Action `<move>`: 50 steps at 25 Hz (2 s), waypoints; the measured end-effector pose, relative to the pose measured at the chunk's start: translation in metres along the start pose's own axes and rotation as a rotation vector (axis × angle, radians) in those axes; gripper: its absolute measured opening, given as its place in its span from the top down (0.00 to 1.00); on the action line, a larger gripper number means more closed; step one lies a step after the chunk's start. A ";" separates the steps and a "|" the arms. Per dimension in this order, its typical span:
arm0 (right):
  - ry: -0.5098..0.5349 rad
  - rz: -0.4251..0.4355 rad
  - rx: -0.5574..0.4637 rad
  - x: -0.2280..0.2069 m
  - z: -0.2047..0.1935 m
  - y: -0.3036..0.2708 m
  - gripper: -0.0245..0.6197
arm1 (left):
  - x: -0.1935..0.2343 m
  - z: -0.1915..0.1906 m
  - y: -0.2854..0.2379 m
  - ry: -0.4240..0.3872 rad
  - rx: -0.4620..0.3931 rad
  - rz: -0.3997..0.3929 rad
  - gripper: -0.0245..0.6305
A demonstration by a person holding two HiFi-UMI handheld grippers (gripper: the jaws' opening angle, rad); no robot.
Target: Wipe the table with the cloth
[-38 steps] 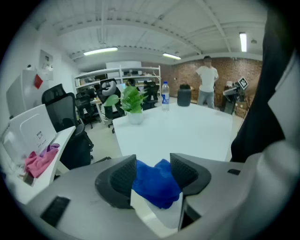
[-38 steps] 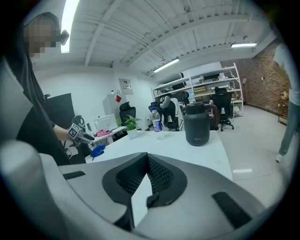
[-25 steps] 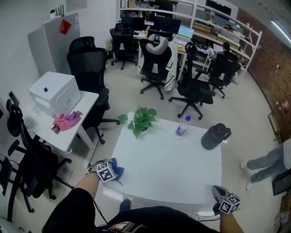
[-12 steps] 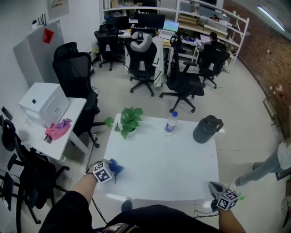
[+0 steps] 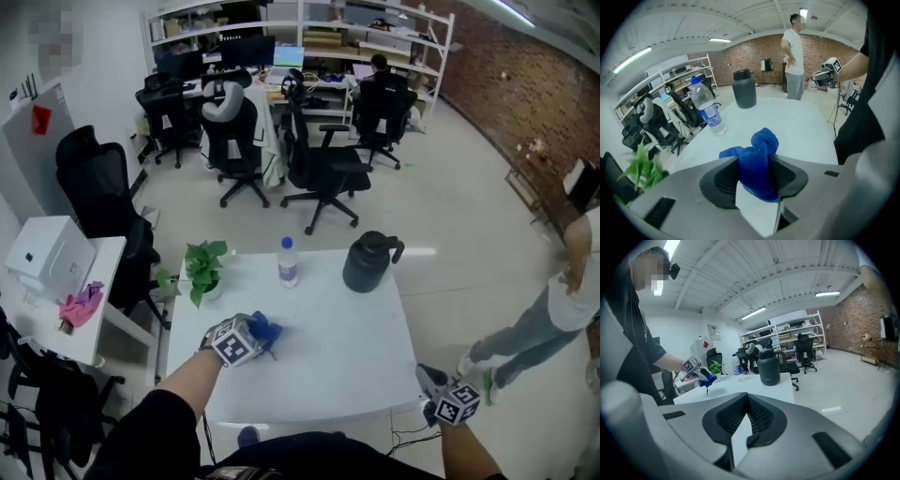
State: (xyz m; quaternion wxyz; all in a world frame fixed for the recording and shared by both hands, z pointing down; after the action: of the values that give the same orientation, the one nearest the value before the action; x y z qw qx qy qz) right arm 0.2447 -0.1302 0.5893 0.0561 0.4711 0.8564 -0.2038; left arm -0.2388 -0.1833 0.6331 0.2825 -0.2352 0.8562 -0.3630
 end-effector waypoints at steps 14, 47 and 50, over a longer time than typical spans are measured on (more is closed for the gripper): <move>0.056 -0.165 0.013 -0.112 0.003 0.138 0.94 | -0.115 0.204 -0.123 -0.152 -0.033 -0.127 0.70; -0.085 -0.153 0.076 -0.134 -0.084 0.233 0.94 | -0.251 0.323 -0.265 -0.241 0.120 -0.221 0.74; -0.077 -0.142 0.078 -0.129 -0.083 0.228 0.94 | -0.264 0.318 -0.254 -0.257 0.122 -0.233 0.74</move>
State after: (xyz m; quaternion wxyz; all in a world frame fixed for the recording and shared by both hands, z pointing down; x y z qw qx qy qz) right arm 0.5129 -0.0898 0.6348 0.0561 0.4029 0.8762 -0.2585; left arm 0.2125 -0.3368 0.7240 0.3595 -0.3597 0.7564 -0.4114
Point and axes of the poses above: the fingertips, and each gripper's own axes: y backward along the fingers, x to its left, z out of its top, the point moved 7 cm from there along y, backward along the fingers, and after that the axes turned 13 degrees about z, right-handed, at the moved point
